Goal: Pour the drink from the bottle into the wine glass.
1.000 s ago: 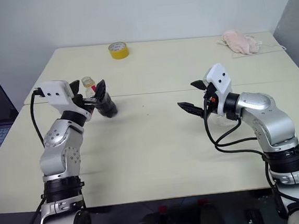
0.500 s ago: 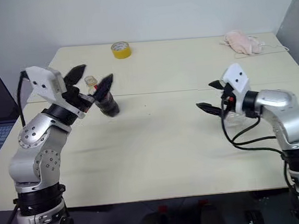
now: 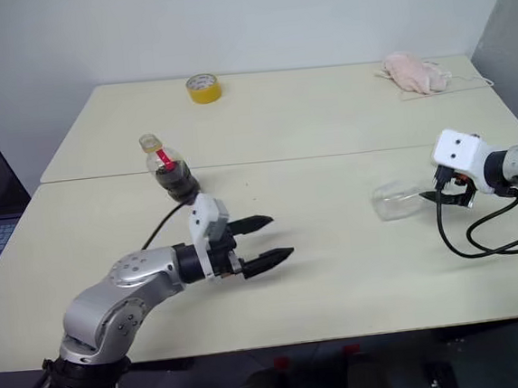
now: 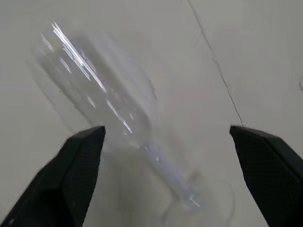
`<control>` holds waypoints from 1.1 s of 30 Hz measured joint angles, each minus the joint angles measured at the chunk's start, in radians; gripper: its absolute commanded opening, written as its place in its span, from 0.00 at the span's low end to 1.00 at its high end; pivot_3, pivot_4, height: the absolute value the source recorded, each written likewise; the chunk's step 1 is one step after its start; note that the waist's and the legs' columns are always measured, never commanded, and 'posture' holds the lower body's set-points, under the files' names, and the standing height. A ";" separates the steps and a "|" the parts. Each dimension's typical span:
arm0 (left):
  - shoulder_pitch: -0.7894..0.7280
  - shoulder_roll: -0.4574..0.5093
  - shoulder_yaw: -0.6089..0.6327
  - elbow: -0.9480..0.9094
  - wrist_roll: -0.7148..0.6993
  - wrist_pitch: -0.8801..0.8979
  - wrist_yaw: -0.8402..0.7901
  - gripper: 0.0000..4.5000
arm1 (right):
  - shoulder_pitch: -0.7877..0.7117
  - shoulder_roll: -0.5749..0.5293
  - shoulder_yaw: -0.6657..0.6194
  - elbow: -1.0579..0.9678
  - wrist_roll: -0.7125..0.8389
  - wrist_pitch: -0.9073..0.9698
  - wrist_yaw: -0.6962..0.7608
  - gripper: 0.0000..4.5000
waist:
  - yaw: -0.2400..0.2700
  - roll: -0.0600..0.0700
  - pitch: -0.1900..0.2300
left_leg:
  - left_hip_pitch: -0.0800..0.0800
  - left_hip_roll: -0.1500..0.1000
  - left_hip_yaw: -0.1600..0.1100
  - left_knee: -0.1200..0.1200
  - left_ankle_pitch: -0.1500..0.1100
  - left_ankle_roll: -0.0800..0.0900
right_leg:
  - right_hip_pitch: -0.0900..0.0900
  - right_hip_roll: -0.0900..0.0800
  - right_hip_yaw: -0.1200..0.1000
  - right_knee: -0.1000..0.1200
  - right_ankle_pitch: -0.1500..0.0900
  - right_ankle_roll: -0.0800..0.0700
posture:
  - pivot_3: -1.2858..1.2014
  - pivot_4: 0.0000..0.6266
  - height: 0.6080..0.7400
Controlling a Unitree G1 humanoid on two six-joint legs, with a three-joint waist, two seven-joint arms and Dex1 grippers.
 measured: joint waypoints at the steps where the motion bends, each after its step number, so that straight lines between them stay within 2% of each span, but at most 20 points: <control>1: -0.002 -0.017 -0.001 0.004 0.004 -0.003 0.007 0.99 | -0.015 0.004 0.037 0.034 -0.055 -0.027 -0.017 1.00 | 0.002 0.000 0.000 | 0.000 0.000 0.000 0.000 0.000 0.000 | 0.000 0.000 0.000 0.000 0.000 0.000 | 0.52 0.24 1.00; 4: -0.012 -0.040 -0.001 0.010 0.011 -0.006 0.026 0.99 | -0.028 0.036 0.094 0.101 -0.159 -0.076 -0.049 1.00 | 0.004 0.000 0.000 | 0.000 0.000 0.000 0.001 0.000 0.000 | 0.000 0.000 0.000 0.000 0.000 0.000 | 0.52 0.24 1.00; 9: -0.016 -0.053 0.005 0.010 0.019 -0.006 0.048 0.99 | -0.050 0.088 0.128 0.156 -0.243 -0.121 -0.081 1.00 | 0.004 0.000 0.000 | 0.000 0.000 0.001 0.001 0.000 0.000 | 0.000 0.000 0.001 0.000 0.000 0.000 | 0.52 0.24 1.00; 10: -0.015 -0.060 0.006 0.010 0.020 -0.006 0.058 1.00 | -0.067 0.093 0.134 0.179 -0.265 -0.135 -0.100 0.96 | 0.004 0.000 0.000 | 0.000 -0.001 0.000 0.001 0.000 0.000 | 0.000 0.000 0.000 0.000 0.000 0.000 | 0.52 0.24 1.00; 13: -0.014 -0.071 0.006 0.010 0.023 -0.012 0.070 1.00 | -0.108 0.126 0.144 0.253 -0.318 -0.167 -0.162 0.80 | 0.004 0.000 0.000 | 0.000 0.000 0.001 0.001 0.000 0.000 | 0.000 0.000 0.000 0.000 0.000 0.000 | 0.52 0.24 1.00; 20: -0.016 -0.082 0.006 0.012 0.050 -0.025 0.089 1.00 | -0.201 0.228 0.181 0.449 -0.415 -0.255 -0.320 0.24 | 0.003 0.000 0.000 | 0.000 0.000 0.001 0.000 0.000 0.000 | 0.000 0.000 0.000 0.000 0.000 0.000 | 0.52 0.24 1.00; 23: -0.016 -0.086 0.006 0.018 0.067 -0.036 0.102 1.00 | -0.216 0.239 0.184 0.485 -0.435 -0.285 -0.341 0.06 | 0.003 0.000 0.000 | 0.000 0.000 0.001 0.001 0.000 0.000 | 0.000 0.000 0.000 0.000 0.000 0.000 | 0.52 0.24 1.00; 29: -0.015 -0.086 0.014 0.029 0.084 -0.045 0.104 1.00 | -0.214 0.246 0.164 0.503 -0.419 -0.311 -0.359 0.06 | 0.003 0.000 0.000 | 0.000 0.000 0.001 0.001 0.000 0.000 | 0.000 0.000 0.000 0.000 0.000 0.000 | 0.52 0.24 1.00; 33: -0.014 -0.086 0.015 0.034 0.088 -0.049 0.104 1.00 | -0.173 0.294 0.057 0.436 -0.283 -0.313 -0.334 0.06 | -0.007 0.000 0.000 | 0.000 0.000 0.001 0.000 0.000 0.000 | 0.000 0.000 0.000 0.000 0.000 0.000 | 0.52 0.24 1.00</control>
